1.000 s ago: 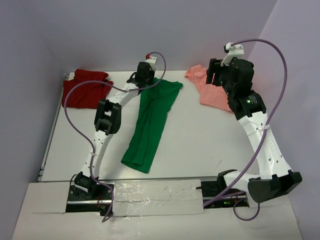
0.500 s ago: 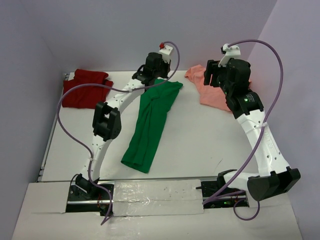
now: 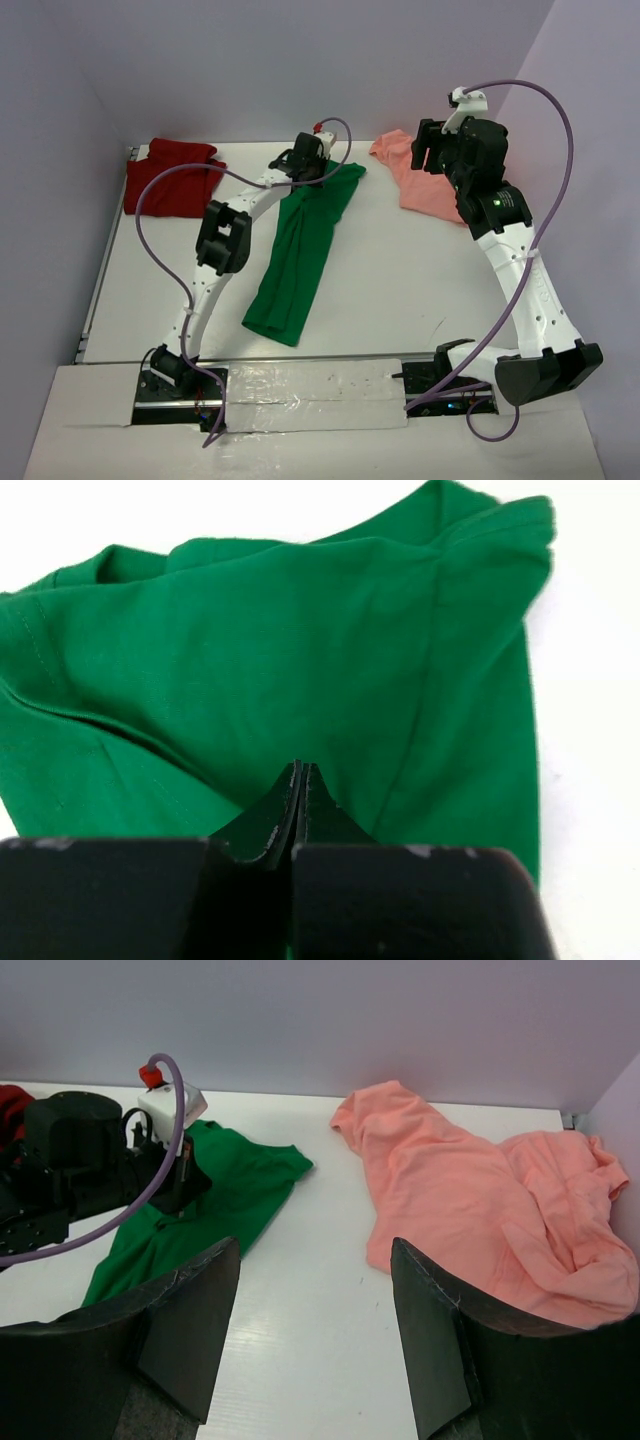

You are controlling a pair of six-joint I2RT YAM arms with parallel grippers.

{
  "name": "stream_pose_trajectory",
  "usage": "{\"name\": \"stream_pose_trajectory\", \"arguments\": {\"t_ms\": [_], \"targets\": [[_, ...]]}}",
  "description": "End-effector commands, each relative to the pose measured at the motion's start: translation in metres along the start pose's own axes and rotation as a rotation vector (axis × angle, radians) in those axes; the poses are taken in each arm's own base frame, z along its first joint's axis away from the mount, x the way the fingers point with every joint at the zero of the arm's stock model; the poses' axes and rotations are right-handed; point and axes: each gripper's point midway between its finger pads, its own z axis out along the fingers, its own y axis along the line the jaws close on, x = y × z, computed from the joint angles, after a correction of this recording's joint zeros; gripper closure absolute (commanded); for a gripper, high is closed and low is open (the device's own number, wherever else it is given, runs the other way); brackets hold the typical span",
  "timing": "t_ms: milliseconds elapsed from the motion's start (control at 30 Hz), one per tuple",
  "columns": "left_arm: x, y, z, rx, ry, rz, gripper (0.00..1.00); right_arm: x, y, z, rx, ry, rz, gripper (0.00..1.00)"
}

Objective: Fold and stack the t-shirts
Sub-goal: Fold the tshirt

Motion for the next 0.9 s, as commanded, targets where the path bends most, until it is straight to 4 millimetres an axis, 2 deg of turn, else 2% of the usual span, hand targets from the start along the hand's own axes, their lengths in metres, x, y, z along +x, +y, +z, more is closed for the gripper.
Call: {"name": "stream_pose_trajectory", "arguments": {"t_ms": [0,133,200,233,267,333,400,467,500,567,600,700,767,833,867], "targets": [[-0.016,0.000,-0.002,-0.002,-0.031,-0.026,1.00,-0.025,-0.001,-0.014,-0.010,-0.072,0.022,0.31],[0.003,0.006,0.012,0.002,0.005,-0.037,1.00,-0.029,-0.002,-0.019,-0.011,-0.084,0.031,0.31],[-0.002,0.015,0.014,-0.009,-0.007,-0.060,1.00,-0.033,-0.002,-0.023,-0.017,-0.094,0.037,0.31],[0.003,0.018,0.019,-0.008,-0.001,-0.069,1.00,-0.035,-0.002,-0.025,-0.016,-0.097,0.041,0.31],[-0.003,0.022,0.019,-0.013,-0.017,-0.081,1.00,-0.037,-0.002,-0.028,-0.019,-0.105,0.043,0.31],[0.001,0.032,0.026,-0.017,-0.016,-0.112,1.00,-0.039,-0.003,-0.031,-0.025,-0.110,0.052,0.31],[-0.010,0.042,0.026,-0.022,-0.042,-0.139,1.00,-0.042,-0.003,-0.034,-0.032,-0.119,0.059,0.31],[-0.010,0.052,0.028,-0.047,-0.050,-0.138,1.00,-0.042,-0.005,-0.034,-0.030,-0.119,0.065,0.31],[-0.018,0.062,0.026,-0.062,-0.080,-0.129,1.00,-0.042,-0.005,-0.034,-0.033,-0.119,0.067,0.31],[-0.021,0.081,0.025,-0.118,-0.096,-0.136,1.00,-0.041,-0.006,-0.034,-0.030,-0.116,0.072,0.31],[-0.021,0.095,0.024,-0.136,-0.099,-0.140,1.00,-0.041,-0.006,-0.034,-0.028,-0.114,0.073,0.31],[-0.016,0.119,0.024,-0.175,-0.097,-0.164,1.00,-0.041,-0.004,-0.034,-0.049,-0.119,0.077,0.31],[-0.015,0.127,0.022,-0.178,-0.100,-0.181,1.00,-0.040,-0.002,-0.033,-0.056,-0.115,0.080,0.31],[-0.028,0.130,0.016,-0.192,-0.141,-0.174,1.00,-0.038,-0.002,-0.031,-0.059,-0.110,0.083,0.31],[-0.025,0.132,0.015,-0.203,-0.137,-0.171,1.00,-0.036,-0.002,-0.030,-0.058,-0.107,0.083,0.31]]}}
